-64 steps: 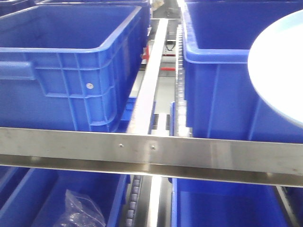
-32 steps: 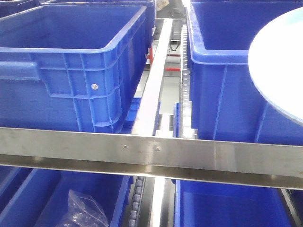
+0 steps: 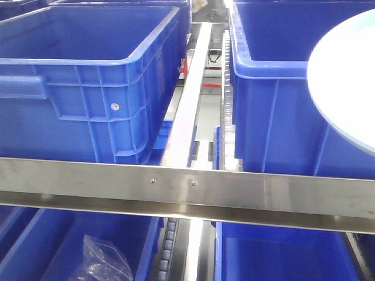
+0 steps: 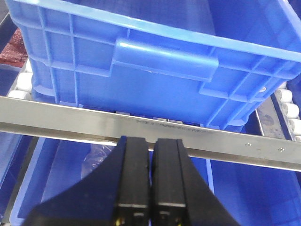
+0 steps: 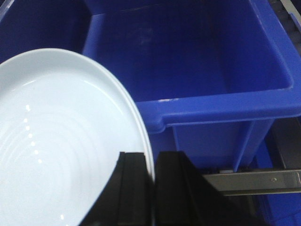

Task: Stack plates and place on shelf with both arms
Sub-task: 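Drive up to the shelf and bring the stack over a blue bin, then lower the plate stack into the blue bin and open the right gripper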

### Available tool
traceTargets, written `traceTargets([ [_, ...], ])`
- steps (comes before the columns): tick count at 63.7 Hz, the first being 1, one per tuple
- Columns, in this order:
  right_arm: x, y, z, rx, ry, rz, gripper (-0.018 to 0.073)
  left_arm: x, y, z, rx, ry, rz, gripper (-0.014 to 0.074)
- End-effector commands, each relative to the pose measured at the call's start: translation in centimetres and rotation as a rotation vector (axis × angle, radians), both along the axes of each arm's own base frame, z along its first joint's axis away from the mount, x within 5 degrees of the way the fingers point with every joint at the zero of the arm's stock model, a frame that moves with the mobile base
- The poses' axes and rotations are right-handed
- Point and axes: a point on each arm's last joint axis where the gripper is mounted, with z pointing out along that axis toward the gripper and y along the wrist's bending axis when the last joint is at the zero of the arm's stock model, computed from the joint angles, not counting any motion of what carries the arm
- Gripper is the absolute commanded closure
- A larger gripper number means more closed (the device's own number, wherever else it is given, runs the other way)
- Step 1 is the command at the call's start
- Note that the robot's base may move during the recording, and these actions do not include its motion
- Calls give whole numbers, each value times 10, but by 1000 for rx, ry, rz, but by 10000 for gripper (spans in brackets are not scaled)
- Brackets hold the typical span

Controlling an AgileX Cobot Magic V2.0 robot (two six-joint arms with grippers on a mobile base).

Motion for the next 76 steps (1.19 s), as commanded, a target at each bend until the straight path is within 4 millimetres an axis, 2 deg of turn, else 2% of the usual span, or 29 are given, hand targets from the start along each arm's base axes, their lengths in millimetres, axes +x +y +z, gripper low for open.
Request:
traceTargets([
  [1,3,-1,18,-13,-120,-7,503,4,0,17,-40,-100,12,500],
  [33,3,-1,20,-12,-130,-5,503,4,0,17,-40,-100,12,500],
  [36,4,-1,25,-13,-147,-6,503,4,0,17,-40,-100,12,500],
  [43,13,-2,53,-19,-215,-8,503,4,0,17,-40,-100,12,500],
  [47,24,-3,77,-22,-251,-10,503,4,0,17,-40,-100,12,500],
  [52,44,-5,98,-22,-253,-10,503,4,0,17,-40,-100,12,500],
  [54,59,-6,110,-22,-251,-10,503,4,0,17,-40,-100,12,500],
  [60,89,-8,127,-22,-241,-10,503,4,0,17,-40,-100,12,500],
  [71,155,-14,130,-16,-170,-10,501,4,0,17,-40,-100,12,500],
  [76,179,-16,124,-13,-133,-10,475,4,0,17,-40,-100,12,500],
])
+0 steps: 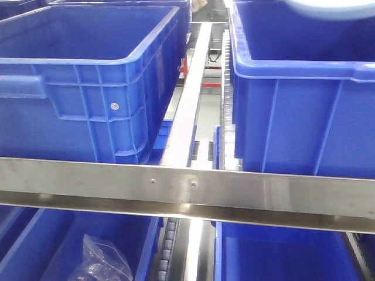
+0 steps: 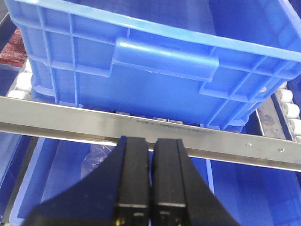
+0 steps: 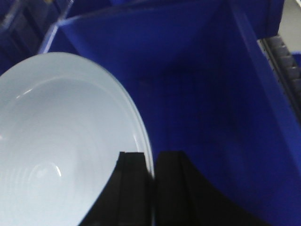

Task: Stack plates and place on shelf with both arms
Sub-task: 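Lower the plate stack into the blue bin and open the right gripper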

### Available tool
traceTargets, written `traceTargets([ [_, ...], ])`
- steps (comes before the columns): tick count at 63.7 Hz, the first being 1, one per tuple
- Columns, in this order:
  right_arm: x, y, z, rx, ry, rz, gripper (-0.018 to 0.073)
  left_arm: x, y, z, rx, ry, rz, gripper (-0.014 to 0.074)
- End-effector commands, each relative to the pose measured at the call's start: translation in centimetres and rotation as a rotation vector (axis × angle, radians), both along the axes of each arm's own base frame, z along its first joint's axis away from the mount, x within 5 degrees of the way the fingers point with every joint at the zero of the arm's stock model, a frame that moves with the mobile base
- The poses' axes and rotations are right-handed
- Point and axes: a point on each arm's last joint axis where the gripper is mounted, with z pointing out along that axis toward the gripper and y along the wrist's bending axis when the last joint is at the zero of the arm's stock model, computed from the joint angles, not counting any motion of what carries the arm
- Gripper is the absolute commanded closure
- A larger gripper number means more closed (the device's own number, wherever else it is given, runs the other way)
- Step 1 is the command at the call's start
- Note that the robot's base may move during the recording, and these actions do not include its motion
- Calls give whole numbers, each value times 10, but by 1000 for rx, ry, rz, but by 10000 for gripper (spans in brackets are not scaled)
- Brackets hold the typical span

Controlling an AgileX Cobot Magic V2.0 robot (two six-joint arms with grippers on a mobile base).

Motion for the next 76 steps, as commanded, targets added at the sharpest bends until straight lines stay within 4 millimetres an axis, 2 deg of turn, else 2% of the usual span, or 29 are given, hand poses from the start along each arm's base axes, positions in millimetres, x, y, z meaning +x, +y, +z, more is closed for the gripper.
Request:
traceTargets([
  [1,23,-4,22,-12,-122,-8,461,4,0,17,-40,-100,12,500],
  [8,41,-5,18,-13,-131,-9,261,4,0,17,-40,-100,12,500],
  [12,43,-5,21,-16,-162,-10,120,4,0,17,-40,-100,12,500],
  [16,41,-5,25,-18,-189,-11,45,4,0,17,-40,-100,12,500],
  [25,26,-4,34,-21,-225,-11,42,4,0,17,-40,-100,12,500],
  [32,-2,-2,34,-23,-247,-11,42,4,0,17,-40,-100,12,500],
  [36,-25,0,30,-24,-259,-12,57,4,0,17,-40,-100,12,500],
  [40,-47,2,19,-24,-258,-12,118,4,0,17,-40,-100,12,500],
  [47,-94,6,0,-26,-285,-12,285,4,0,17,-40,-100,12,500],
  [55,-145,10,-37,-26,-292,-10,518,4,0,17,-40,-100,12,500],
  [60,-165,12,-64,-25,-275,-10,503,4,0,17,-40,-100,12,500],
  [65,-175,13,-87,-23,-251,-9,504,4,0,17,-40,-100,12,500],
  [69,-179,13,-99,-22,-239,-9,504,4,0,17,-40,-100,12,500],
  [76,-180,13,-107,-21,-224,-9,504,4,0,17,-40,-100,12,500],
])
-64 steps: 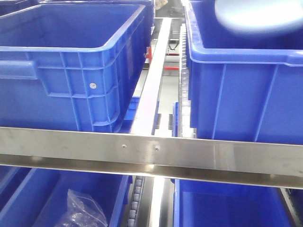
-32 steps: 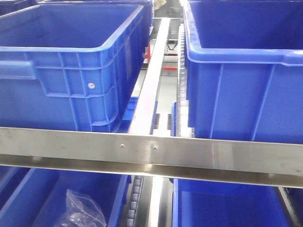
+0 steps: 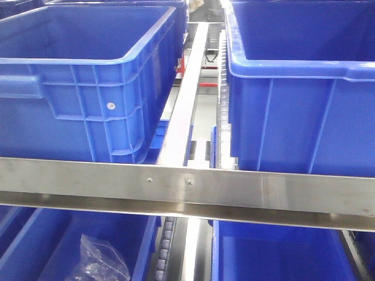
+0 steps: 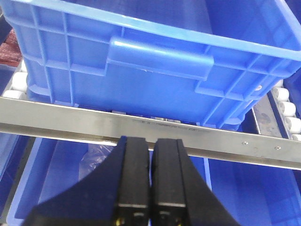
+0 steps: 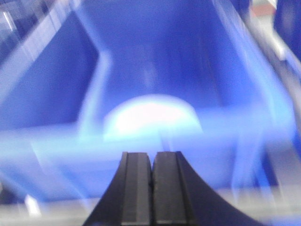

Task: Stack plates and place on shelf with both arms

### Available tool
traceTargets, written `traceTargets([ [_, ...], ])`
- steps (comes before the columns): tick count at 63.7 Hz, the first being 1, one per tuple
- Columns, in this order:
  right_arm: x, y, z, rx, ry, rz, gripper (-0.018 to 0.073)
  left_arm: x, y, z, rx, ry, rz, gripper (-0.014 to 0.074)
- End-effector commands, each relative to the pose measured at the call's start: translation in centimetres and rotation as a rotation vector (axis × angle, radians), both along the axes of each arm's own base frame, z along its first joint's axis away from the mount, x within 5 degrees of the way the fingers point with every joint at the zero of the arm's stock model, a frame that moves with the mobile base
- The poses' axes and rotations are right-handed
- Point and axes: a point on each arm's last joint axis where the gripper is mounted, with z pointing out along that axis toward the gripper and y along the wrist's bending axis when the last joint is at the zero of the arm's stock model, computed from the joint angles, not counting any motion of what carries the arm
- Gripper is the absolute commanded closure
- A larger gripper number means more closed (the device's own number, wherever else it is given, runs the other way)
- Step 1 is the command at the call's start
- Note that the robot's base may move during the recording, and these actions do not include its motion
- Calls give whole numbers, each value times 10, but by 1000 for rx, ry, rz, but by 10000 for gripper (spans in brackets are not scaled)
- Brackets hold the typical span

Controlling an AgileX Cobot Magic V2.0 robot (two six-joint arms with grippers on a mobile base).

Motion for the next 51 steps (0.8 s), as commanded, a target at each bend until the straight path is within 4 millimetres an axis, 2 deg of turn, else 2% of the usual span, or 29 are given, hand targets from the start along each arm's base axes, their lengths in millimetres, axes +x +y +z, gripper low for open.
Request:
traceTargets([
  [1,0,-1,15,-15,-106,-8,504,4,0,17,-40,-100,12,500],
  [39,0,-1,13,-14,-94,-7,504,4,0,17,-40,-100,12,500],
  [51,-18,1,6,-21,-182,-7,504,4,0,17,-40,-100,12,500],
])
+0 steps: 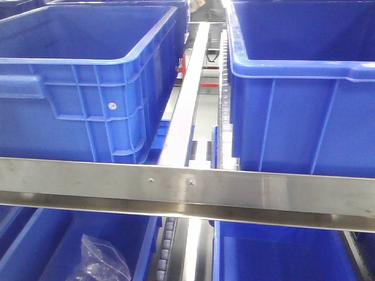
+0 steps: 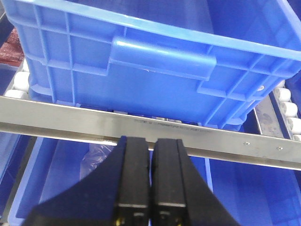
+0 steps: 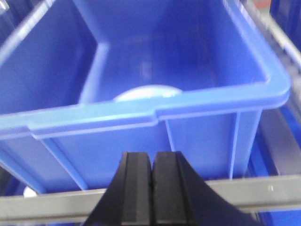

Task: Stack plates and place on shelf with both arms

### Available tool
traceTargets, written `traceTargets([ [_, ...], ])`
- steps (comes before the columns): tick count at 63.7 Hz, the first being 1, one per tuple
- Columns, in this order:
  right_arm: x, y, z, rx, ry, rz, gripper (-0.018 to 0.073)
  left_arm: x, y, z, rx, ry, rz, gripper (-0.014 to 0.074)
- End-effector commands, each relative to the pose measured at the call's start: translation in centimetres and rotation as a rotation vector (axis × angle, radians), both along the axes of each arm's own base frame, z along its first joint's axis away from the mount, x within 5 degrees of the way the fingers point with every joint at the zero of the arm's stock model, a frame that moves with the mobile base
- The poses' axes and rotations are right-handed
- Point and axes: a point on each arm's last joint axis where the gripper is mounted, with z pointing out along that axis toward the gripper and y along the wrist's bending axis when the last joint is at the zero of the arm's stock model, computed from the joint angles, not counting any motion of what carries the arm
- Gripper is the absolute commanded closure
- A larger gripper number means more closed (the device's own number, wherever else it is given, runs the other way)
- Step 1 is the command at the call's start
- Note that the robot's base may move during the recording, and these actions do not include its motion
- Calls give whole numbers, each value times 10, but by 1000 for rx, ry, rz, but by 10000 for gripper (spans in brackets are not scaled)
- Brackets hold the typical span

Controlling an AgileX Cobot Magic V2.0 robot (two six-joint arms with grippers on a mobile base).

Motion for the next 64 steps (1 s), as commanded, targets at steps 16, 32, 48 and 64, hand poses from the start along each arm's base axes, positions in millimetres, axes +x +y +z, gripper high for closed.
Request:
traceTargets([
  [16,-17,1,-29,-19,-171,-9,504,4,0,17,-40,-100,12,500],
  [32,-16,1,-41,-21,-199,-6,504,4,0,17,-40,-100,12,500],
  [48,-16,1,-40,-22,-207,-6,504,4,0,17,-40,-100,12,500],
  [64,-16,1,-39,-64,-216,-5,504,4,0,17,-40,-100,12,500],
])
